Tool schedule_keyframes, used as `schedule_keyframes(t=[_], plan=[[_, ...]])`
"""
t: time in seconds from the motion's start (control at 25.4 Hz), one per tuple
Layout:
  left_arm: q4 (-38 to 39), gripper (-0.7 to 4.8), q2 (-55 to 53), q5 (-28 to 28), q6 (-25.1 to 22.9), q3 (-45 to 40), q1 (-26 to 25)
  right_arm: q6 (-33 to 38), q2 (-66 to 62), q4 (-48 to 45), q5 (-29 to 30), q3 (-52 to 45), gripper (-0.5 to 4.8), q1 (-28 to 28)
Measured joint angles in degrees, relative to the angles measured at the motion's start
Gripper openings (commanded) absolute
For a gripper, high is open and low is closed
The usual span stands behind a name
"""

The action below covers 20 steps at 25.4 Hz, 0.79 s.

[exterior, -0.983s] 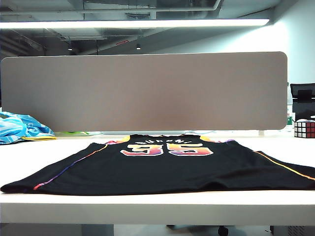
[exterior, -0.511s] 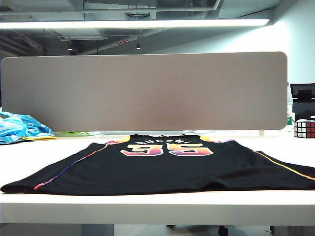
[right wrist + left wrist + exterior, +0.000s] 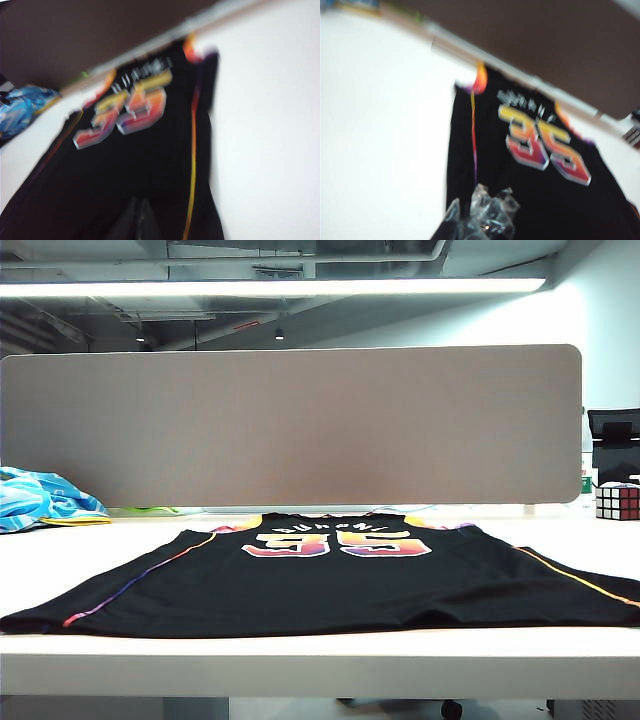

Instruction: Fold the bottom side of the basketball jersey horizontally towards the center, about one-third of the way, and then fold the bottom of the basketball jersey up towards the top, creating a neat rectangle.

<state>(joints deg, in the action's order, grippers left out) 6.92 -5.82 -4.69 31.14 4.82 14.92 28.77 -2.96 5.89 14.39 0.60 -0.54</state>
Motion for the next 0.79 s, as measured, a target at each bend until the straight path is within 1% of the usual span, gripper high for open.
schedule_keyframes(t=[0.08, 0.16, 0.31, 0.43, 0.47, 0.59, 0.71, 0.79], plan=[[2.38, -0.05, -4.66, 0.52, 1.2, 2.58, 0.0, 1.99, -2.01, 2.75, -0.04, 0.61, -0.05, 0.0], [3.26, -0.05, -9.62, 1.62, 0.94, 5.03, 0.0, 2.56, -4.04, 3.45, 0.42, 1.68, -0.05, 0.02], [4.42, -0.05, -22.1, 4.33, -4.02, 12.41, 0.0, 2.64, -11.1, 3.96, 2.12, 7.1, -0.05, 0.04], [3.61, -0.05, -30.86, 6.08, -8.28, 18.01, 0.02, 0.57, -17.9, 6.08, 2.16, 12.35, -0.04, 0.04], [3.67, -0.05, -33.29, 6.23, -9.29, 19.58, 0.04, -0.48, -19.96, 7.58, 2.21, 14.16, -0.05, 0.04], [1.95, -0.05, -39.52, 6.25, -10.88, 23.04, -0.02, -6.86, -30.27, 14.32, 2.34, 22.93, -0.04, 0.07], [-0.28, -0.05, -42.03, 8.26, -13.16, 23.82, -0.02, -13.94, -38.1, 21.7, 2.23, 30.36, -0.04, 0.09], [-0.26, -0.05, -43.8, 9.99, -14.82, 24.65, -0.02, -18.49, -44.78, 27.15, 2.23, 35.56, -0.04, 0.15]])
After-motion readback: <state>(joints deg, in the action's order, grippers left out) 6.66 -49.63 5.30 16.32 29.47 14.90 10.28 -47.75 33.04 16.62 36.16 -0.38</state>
